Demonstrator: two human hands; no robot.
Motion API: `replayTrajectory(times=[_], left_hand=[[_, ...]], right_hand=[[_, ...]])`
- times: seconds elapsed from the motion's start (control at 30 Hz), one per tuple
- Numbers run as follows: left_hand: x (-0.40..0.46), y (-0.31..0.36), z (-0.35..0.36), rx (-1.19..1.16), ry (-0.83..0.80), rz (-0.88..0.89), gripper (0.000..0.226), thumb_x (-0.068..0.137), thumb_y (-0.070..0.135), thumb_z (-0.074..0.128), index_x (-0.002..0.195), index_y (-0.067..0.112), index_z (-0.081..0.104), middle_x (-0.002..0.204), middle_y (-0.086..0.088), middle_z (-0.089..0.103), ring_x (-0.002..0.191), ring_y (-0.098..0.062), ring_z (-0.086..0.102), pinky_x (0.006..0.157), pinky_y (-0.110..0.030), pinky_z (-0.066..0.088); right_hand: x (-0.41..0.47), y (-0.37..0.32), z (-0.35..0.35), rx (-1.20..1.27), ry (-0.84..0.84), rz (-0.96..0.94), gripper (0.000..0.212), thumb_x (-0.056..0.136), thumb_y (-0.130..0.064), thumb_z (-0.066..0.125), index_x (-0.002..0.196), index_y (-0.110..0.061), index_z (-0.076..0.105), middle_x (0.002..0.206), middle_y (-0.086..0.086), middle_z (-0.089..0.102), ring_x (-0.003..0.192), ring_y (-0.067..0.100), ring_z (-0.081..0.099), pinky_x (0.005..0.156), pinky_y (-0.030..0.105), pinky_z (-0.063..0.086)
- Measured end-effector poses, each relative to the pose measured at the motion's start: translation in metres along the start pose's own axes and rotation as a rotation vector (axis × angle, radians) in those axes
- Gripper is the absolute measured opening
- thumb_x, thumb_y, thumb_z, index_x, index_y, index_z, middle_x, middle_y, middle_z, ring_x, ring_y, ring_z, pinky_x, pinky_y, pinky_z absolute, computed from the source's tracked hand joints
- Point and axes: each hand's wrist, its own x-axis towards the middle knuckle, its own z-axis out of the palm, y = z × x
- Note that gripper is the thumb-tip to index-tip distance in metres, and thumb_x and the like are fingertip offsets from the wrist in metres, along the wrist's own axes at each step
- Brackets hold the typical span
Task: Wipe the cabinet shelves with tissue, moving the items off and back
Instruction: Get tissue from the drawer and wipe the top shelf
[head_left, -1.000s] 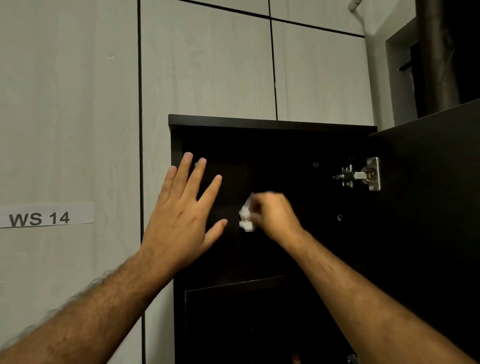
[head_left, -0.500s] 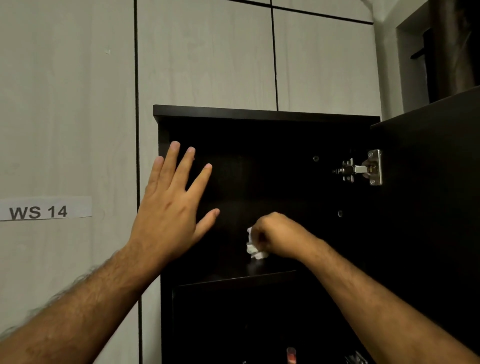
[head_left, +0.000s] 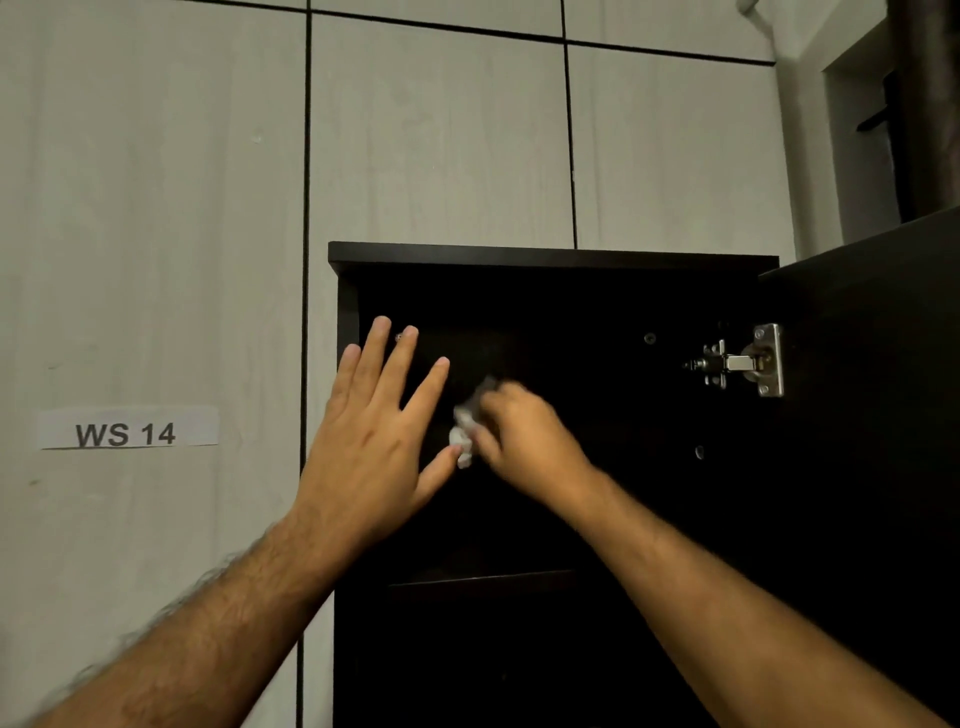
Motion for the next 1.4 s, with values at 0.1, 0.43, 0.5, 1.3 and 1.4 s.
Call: replayTrajectory(times=[0.1, 0.43, 0.5, 1.3, 1.4], left_hand=[[-0.001, -0.001, 0.000, 0.009, -0.012, 0.009, 0.075, 0.085, 0.054, 0.055, 0.146, 0.013, 0.041, 0.158, -0.020, 0.023, 0.150, -0.034, 0.003, 0.120, -0.053, 0.014], [-0.002, -0.007, 0.000, 0.030, -0.004, -0.004, 0.073, 0.087, 0.052, 0.058, 0.147, 0.014, 0.039, 0.159, -0.019, 0.020, 0.150, -0.033, 0.001, 0.119, -0.054, 0.015], [-0.003, -0.012, -0.001, 0.042, -0.007, -0.005, 0.074, 0.087, 0.052, 0.057, 0.147, 0.014, 0.038, 0.159, -0.018, 0.019, 0.150, -0.033, 0.000, 0.120, -0.053, 0.014], [0.001, -0.018, 0.002, 0.021, 0.011, -0.021, 0.073, 0.088, 0.055, 0.043, 0.148, 0.013, 0.037, 0.160, -0.017, 0.019, 0.150, -0.031, -0.001, 0.121, -0.051, 0.011], [0.001, -0.015, 0.002, 0.015, 0.010, -0.022, 0.073, 0.088, 0.054, 0.044, 0.148, 0.014, 0.037, 0.160, -0.016, 0.019, 0.150, -0.031, -0.002, 0.121, -0.051, 0.010]], right_hand=[[-0.038, 0.003, 0.009, -0.171, -0.377, -0.142, 0.020, 0.091, -0.031, 0.063, 0.104, -0.017, 0.061, 0.110, -0.001, 0.054, 0.094, 0.018, 0.061, 0.077, 0.032, 0.052], [0.048, 0.058, -0.040, -0.013, 0.445, 0.157, 0.017, 0.090, -0.012, 0.060, 0.091, -0.007, 0.076, 0.094, 0.012, 0.071, 0.084, 0.031, 0.067, 0.075, 0.031, 0.054], [0.050, 0.055, -0.026, -0.038, 0.528, 0.148, 0.020, 0.087, -0.003, 0.056, 0.093, -0.002, 0.074, 0.096, 0.016, 0.069, 0.087, 0.034, 0.065, 0.075, 0.029, 0.052], [0.062, 0.056, -0.026, 0.128, 0.432, 0.103, 0.019, 0.088, -0.018, 0.063, 0.101, -0.018, 0.075, 0.104, 0.003, 0.073, 0.093, 0.020, 0.068, 0.090, 0.029, 0.053], [0.044, 0.033, -0.009, 0.015, 0.339, -0.067, 0.020, 0.076, -0.005, 0.071, 0.093, -0.013, 0.077, 0.101, 0.007, 0.073, 0.093, 0.024, 0.068, 0.088, 0.024, 0.049]])
